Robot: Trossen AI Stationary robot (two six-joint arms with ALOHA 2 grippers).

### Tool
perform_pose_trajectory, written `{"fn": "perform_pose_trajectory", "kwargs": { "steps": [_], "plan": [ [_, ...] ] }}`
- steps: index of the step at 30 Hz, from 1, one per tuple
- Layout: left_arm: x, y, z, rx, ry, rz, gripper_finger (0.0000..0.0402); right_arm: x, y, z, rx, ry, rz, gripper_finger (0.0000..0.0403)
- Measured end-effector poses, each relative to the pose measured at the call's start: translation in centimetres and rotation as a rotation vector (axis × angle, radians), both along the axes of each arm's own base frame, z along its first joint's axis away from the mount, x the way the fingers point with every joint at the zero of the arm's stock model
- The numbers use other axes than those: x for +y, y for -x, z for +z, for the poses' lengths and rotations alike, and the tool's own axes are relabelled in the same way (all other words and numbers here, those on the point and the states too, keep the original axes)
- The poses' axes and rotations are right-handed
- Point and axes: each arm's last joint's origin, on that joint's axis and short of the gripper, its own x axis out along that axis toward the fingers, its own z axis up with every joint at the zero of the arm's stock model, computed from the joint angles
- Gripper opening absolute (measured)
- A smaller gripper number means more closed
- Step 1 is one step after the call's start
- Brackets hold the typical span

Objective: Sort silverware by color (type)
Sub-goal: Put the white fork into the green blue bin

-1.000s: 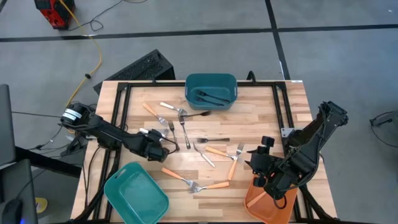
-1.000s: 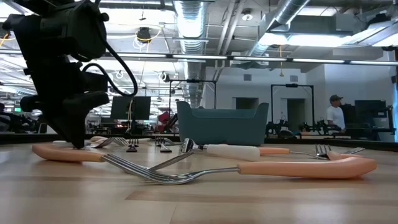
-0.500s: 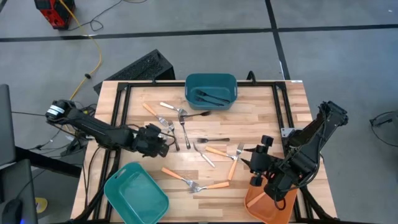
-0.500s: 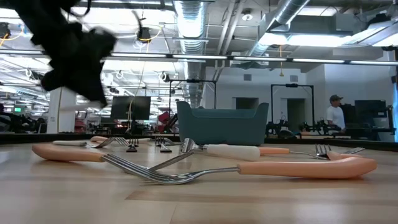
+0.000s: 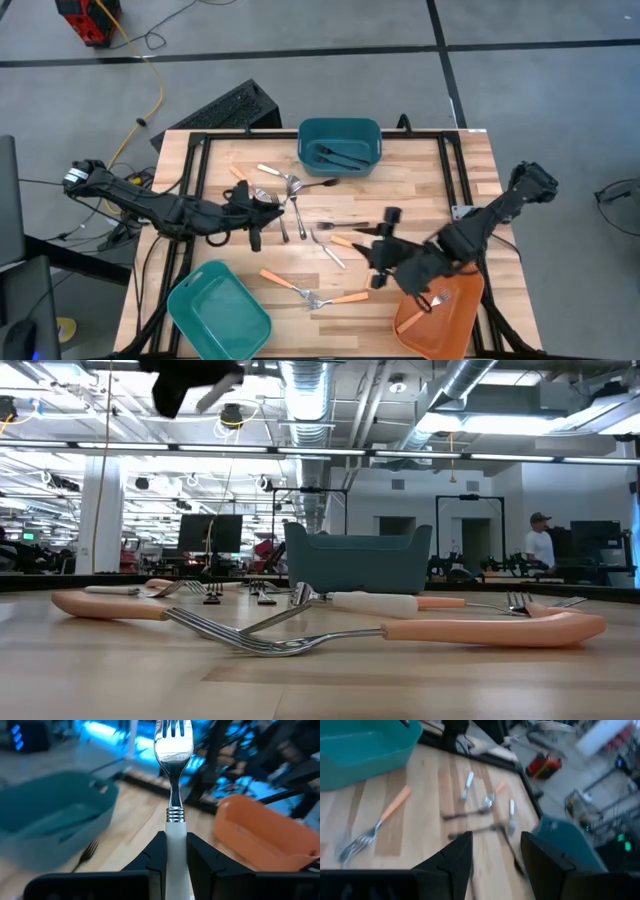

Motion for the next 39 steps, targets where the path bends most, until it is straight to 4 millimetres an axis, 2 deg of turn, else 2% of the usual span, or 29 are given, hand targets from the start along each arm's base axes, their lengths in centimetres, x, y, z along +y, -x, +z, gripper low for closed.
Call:
{"fn": "perform_pose_trajectory", "kwargs": {
  "steps": [4, 10, 18, 25, 31, 34, 39],
  "plan": [
    [-0.2, -0.2, 0.8, -0.050, -0.078, -0.085, 0.0031, -1.5, -1.8, -0.1, -0.109, -0.010, 0.120, 0.0193],
    [-0.6, -0.3, 1.7, -0.108, -0.202, -0.215, 0.0036, -4.8, -3.7, -1.7, -0.245, -0.110, 0.258, 0.0193],
    [-0.4, -0.9, 2.2, -0.172, -0.310, -0.298, 0.0032, -7.3, -4.9, -0.6, -0.405, -0.142, 0.472, 0.0193],
    [0.2, -2.6, 1.5, -0.197, -0.320, -0.351, 0.0033, -9.7, -5.4, 0.4, -0.506, -0.146, 0.512, 0.0193],
    [0.6, -3.6, 1.2, -0.220, -0.335, -0.341, 0.0035, -10.3, -6.4, -0.5, -0.507, -0.167, 0.521, 0.0202],
    [0.8, -3.7, 1.2, -0.225, -0.348, -0.342, 0.0034, -10.3, -6.9, -0.5, -0.547, -0.165, 0.523, 0.0219],
    [0.8, -3.7, 1.2, -0.224, -0.357, -0.338, 0.0034, -10.3, -8.0, -1.7, -0.556, -0.158, 0.519, 0.0250]
  ]
}}
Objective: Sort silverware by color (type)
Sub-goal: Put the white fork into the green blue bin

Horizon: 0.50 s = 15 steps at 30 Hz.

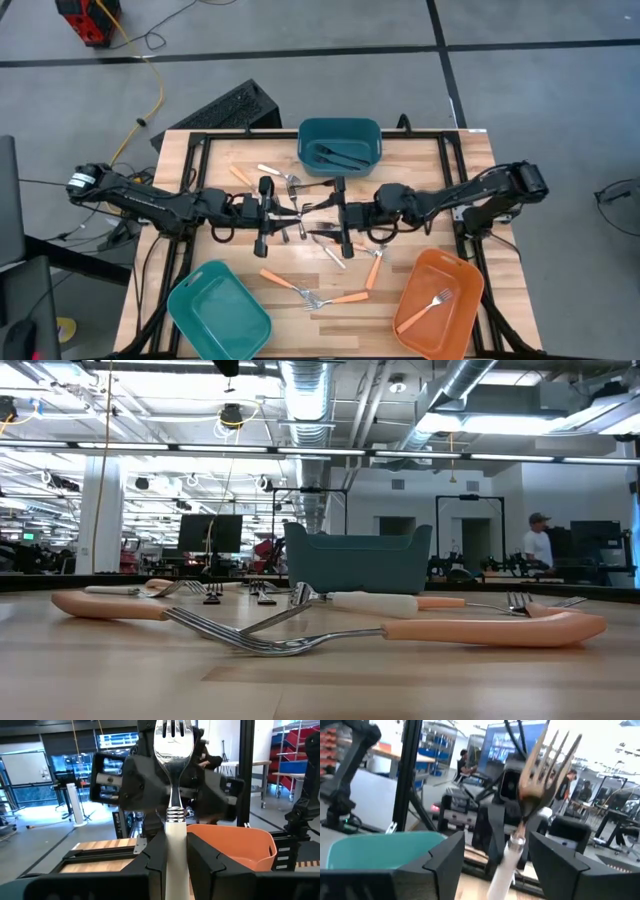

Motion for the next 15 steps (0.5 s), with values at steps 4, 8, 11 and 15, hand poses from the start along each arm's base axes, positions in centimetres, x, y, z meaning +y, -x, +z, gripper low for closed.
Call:
{"fn": "perform_pose_trajectory", "kwargs": {
  "steps": [4, 8, 11, 15],
  "plan": [
    [0.0, 0.0, 0.0, 0.001, -0.002, -0.001, 0.0034, -0.5, -1.0, -0.3, -0.037, -0.010, -0.016, 0.0255],
    [0.0, 0.0, -0.1, 0.005, -0.013, 0.002, 0.0034, -0.5, -2.1, -0.9, -0.023, -0.008, -0.021, 0.0255],
    [0.0, 0.0, -0.1, 0.009, -0.019, 0.006, 0.0034, -0.4, -2.6, -1.0, -0.022, -0.007, -0.019, 0.0255],
    [0.0, 0.0, -0.2, 0.024, -0.023, 0.010, 0.0034, -0.4, -2.8, -1.0, -0.020, 0.007, -0.020, 0.0250]
  ]
}}
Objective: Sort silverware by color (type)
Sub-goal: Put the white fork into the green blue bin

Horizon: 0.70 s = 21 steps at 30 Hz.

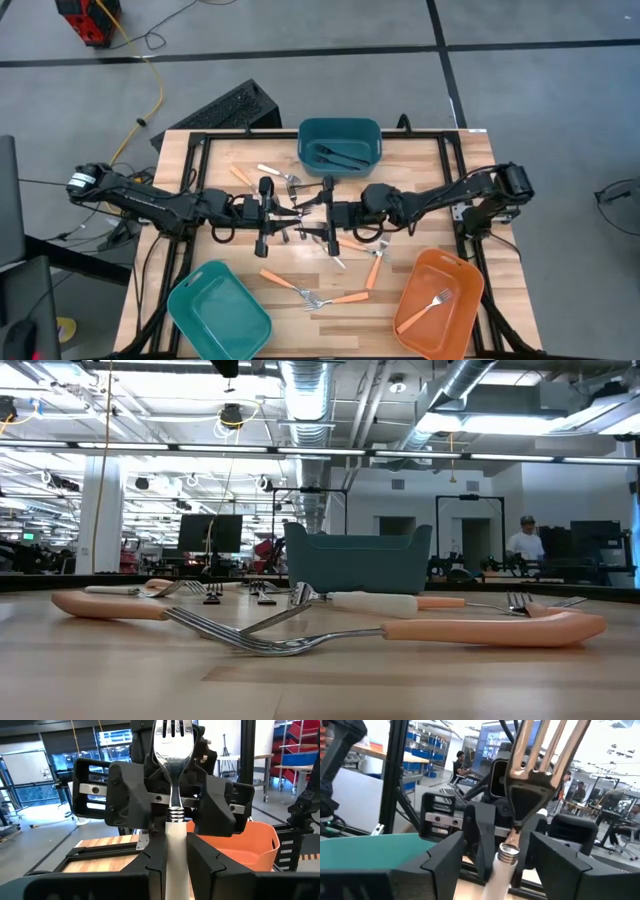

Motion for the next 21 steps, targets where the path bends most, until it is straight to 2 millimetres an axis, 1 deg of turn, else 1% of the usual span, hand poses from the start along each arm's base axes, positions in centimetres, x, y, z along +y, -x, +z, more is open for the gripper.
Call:
{"fn": "perform_pose_trajectory", "kwargs": {
  "steps": [3, 6, 8, 14, 21],
  "plan": [
    [0.02, 0.00, -0.03, 0.003, -0.001, 0.005, 0.0034, 0.07, 0.06, 0.11, -0.006, 0.004, 0.001, 0.0233],
    [0.03, 0.00, -0.03, 0.003, -0.007, 0.006, 0.0034, -0.01, 0.16, 0.29, -0.010, 0.004, -0.001, 0.0205],
    [0.03, 0.00, -0.03, 0.003, -0.011, 0.006, 0.0034, -0.02, 0.19, 0.34, -0.012, 0.003, -0.001, 0.0176],
    [0.02, 0.00, -0.04, 0.004, -0.015, 0.003, 0.0034, -0.03, 0.18, 0.32, -0.009, -0.003, 0.000, 0.0068],
    [0.02, -0.01, -0.07, 0.007, -0.015, 0.003, 0.0036, -0.03, 0.19, 0.24, 0.003, 0.000, 0.000, 0.0065]
  ]
}}
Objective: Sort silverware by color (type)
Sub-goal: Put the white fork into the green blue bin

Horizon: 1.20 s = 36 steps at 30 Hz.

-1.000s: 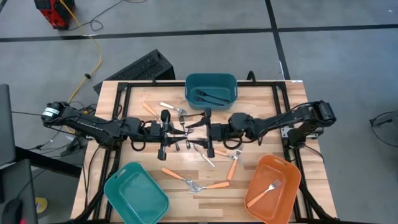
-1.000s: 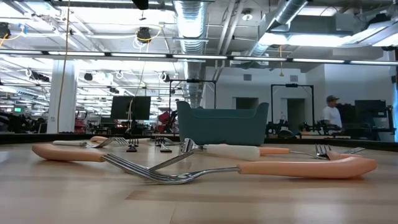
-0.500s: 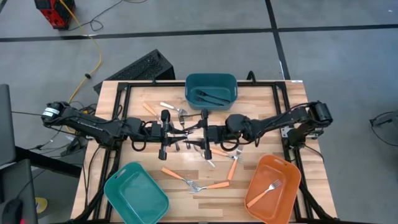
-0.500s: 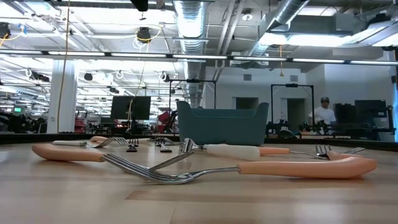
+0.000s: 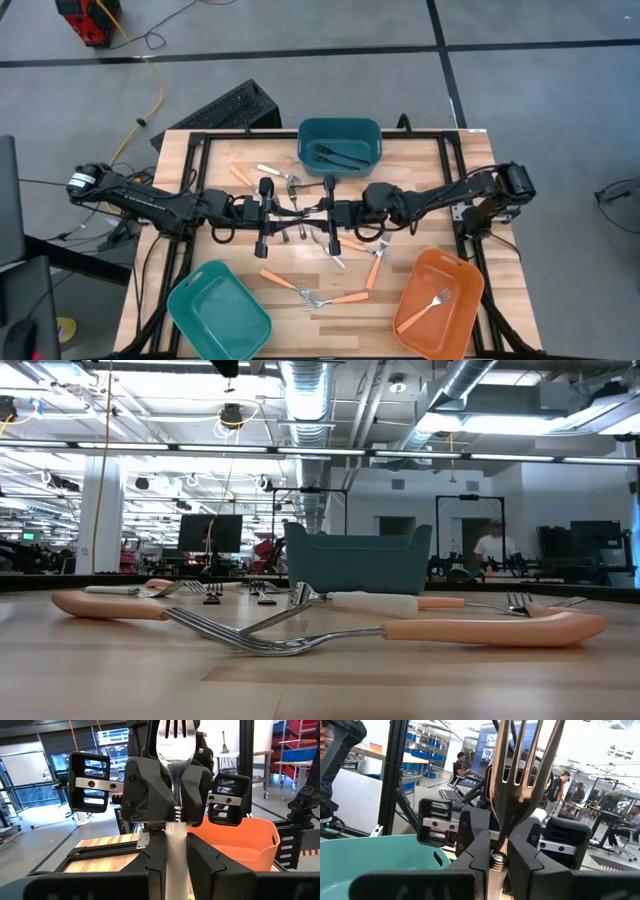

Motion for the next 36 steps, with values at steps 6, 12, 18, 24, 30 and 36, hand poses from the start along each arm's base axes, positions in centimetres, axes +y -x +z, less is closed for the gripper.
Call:
{"fn": "perform_pose_trajectory", "kwargs": {
  "steps": [6, 12, 18, 24, 30, 36],
  "plan": [
    [0.0, 0.0, -0.1, 0.012, -0.007, 0.010, 0.0067, 0.0, 0.0, -0.1, 0.005, 0.006, -0.001, 0.0065],
    [-0.1, 0.0, -0.7, 0.070, -0.062, 0.036, 0.0144, 0.1, 0.0, -0.1, 0.012, 0.007, -0.005, 0.0065],
    [0.0, 0.5, -0.7, 0.101, -0.087, 0.136, 0.0214, 0.0, 0.0, -0.3, 0.034, -0.010, -0.018, 0.0065],
    [0.3, 1.9, -0.6, 0.179, -0.060, 0.151, 0.0229, 0.0, -0.1, -0.7, 0.074, -0.016, -0.030, 0.0065],
    [0.9, 3.5, 0.0, 0.200, -0.056, 0.221, 0.0230, -0.1, -0.1, -1.8, 0.191, -0.055, -0.044, 0.0065],
    [1.3, 4.7, 0.8, 0.176, -0.051, 0.304, 0.0230, 0.4, -0.7, -3.6, 0.268, -0.109, -0.031, 0.0065]
  ]
}}
